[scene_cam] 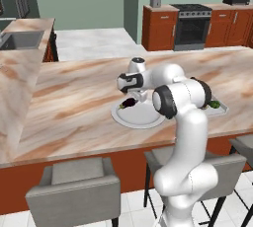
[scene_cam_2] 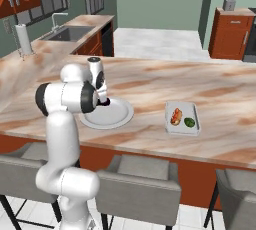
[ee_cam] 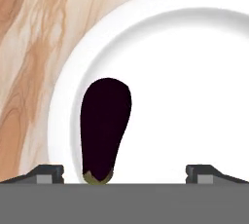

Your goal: Place one cooked food and one vegetable from the large plate to each tupperware container.

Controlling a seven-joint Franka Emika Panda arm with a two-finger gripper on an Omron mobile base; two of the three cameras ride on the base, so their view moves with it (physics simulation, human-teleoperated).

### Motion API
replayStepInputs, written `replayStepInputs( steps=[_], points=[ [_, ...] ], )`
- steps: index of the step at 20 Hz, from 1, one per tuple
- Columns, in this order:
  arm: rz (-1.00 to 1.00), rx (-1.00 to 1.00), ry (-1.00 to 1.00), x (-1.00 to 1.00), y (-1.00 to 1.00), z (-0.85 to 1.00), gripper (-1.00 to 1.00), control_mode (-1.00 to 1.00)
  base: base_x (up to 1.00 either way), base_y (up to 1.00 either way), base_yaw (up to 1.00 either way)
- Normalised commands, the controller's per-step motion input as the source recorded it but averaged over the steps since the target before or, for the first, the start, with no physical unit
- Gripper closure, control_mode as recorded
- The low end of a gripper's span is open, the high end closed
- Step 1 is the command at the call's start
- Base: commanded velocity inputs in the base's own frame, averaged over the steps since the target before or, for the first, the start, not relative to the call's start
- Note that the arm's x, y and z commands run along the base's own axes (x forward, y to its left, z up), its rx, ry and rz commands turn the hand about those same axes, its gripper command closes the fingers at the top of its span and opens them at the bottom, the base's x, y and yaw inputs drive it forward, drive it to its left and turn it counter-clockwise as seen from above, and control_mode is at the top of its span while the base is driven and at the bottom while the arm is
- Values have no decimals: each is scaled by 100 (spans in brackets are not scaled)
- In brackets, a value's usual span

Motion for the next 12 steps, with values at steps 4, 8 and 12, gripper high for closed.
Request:
replayStepInputs(
  steps=[4, 8, 12],
  points=[
    [-2, 1, 3, 34, 0, -42, -100, -100, 0, 0, 0],
    [-1, 0, 0, 31, 0, -30, -100, -100, 0, 0, 0],
    [-2, 1, 0, 4, 0, -22, -100, -100, 0, 0, 0]
  ],
)
